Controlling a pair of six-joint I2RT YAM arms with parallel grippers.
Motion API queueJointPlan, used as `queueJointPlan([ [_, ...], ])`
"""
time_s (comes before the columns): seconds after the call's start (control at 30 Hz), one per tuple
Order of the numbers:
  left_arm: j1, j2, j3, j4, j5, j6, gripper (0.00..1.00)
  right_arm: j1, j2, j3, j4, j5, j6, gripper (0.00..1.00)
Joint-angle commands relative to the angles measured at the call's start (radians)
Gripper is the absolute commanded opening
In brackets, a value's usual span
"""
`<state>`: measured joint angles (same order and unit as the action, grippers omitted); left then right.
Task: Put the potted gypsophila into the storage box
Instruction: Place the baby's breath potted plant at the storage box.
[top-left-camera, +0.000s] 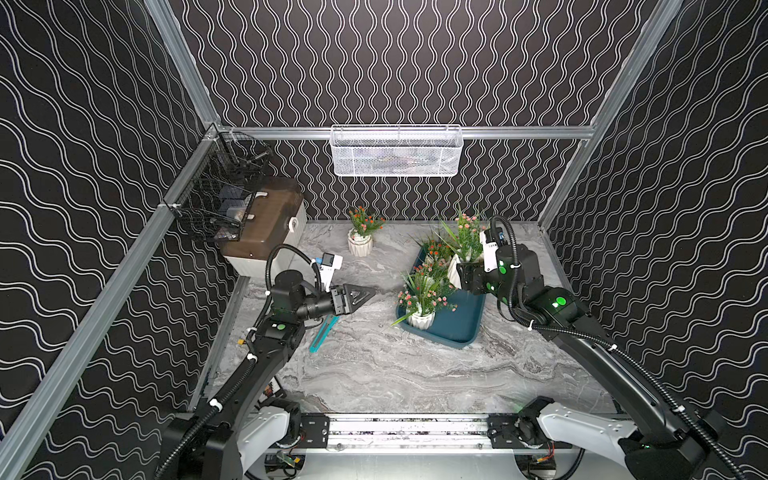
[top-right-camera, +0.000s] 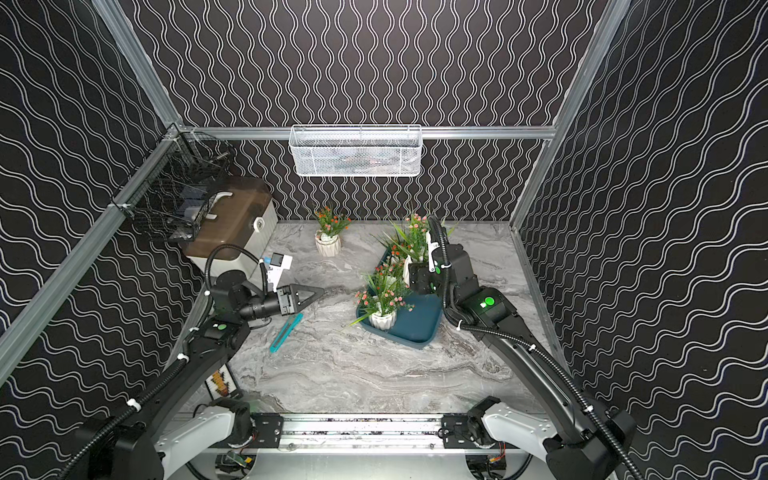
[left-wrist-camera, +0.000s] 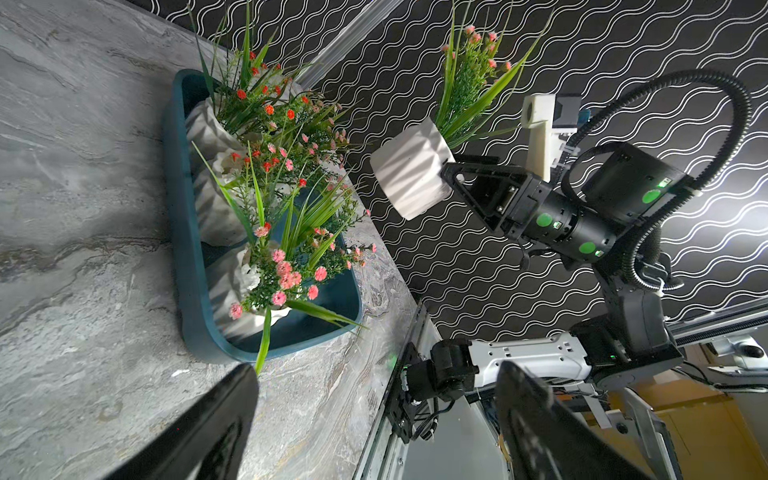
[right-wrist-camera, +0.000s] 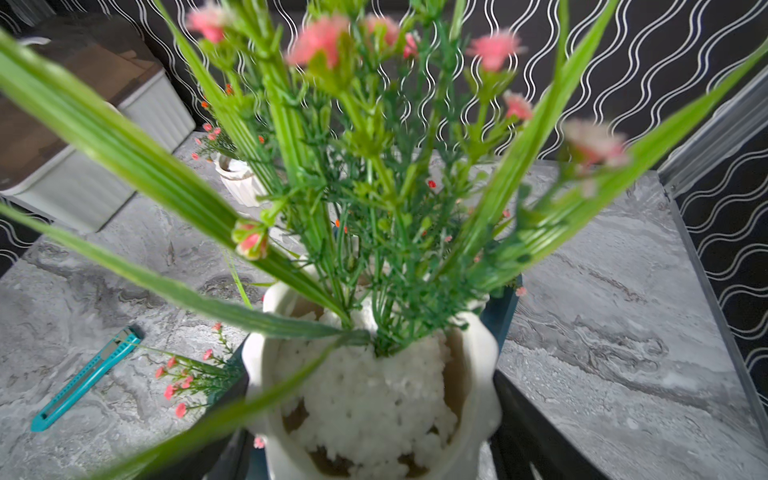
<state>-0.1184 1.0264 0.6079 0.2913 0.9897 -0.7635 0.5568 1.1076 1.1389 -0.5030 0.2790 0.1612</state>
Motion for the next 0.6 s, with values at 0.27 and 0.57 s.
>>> queueJointPlan([
  [0.27, -0.004, 0.007, 0.007, 0.008, 0.000, 0.013, 0.92, -0.041, -0.010, -0.088, 0.058, 0.035, 0.012, 0.77],
  [0.57, -0.007, 0.009, 0.009, 0.003, 0.004, 0.016, 0.92, -0.085, 0.025, -0.160, 0.133, -0.016, 0.029, 0.76],
])
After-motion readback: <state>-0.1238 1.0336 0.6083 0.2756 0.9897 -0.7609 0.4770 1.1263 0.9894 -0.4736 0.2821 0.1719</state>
